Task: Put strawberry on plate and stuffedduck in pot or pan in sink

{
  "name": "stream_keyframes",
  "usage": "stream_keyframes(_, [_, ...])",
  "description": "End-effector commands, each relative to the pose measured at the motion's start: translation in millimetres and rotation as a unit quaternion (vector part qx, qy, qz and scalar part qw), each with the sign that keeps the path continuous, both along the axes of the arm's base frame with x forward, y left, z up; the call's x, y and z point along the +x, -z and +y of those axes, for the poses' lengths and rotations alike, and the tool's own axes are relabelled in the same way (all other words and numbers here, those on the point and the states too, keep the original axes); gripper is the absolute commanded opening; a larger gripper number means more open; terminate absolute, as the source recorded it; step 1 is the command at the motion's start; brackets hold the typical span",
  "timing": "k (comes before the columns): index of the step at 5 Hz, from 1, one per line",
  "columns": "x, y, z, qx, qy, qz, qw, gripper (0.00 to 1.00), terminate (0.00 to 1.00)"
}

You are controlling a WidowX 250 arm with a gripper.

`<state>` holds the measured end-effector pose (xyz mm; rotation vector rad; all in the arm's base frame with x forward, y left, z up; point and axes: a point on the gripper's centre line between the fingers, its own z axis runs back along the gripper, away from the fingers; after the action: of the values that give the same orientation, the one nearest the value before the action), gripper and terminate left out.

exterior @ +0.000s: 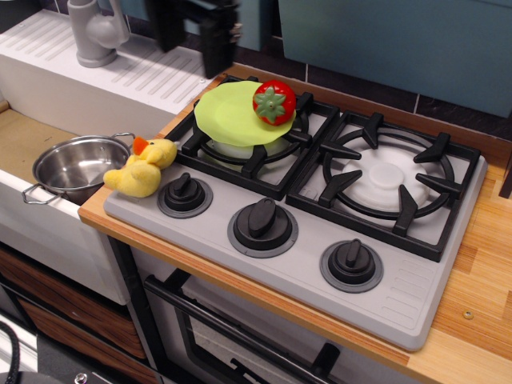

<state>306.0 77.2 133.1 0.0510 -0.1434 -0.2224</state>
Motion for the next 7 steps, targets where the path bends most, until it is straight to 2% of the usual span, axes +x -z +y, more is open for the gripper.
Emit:
stream_keyframes(1, [-14, -11, 24, 0.001, -0.019, -0.066, 0.9976, 1.00, 0.00])
stream_keyframes(3, [-33, 11, 32, 0.006, -0.074, -0.074, 0.9945, 1.00, 0.00])
stream_keyframes(4, [-39, 26, 37, 0.020, -0.099, -0.088, 0.9909, 1.00, 0.00])
stream_keyframes(6, [-39, 43, 46, 0.022, -0.101, -0.119, 0.9875, 1.00, 0.00])
stream_keyframes(7, [-37, 49, 54, 0.022, -0.096, -0.145, 0.9845, 1.00, 0.00])
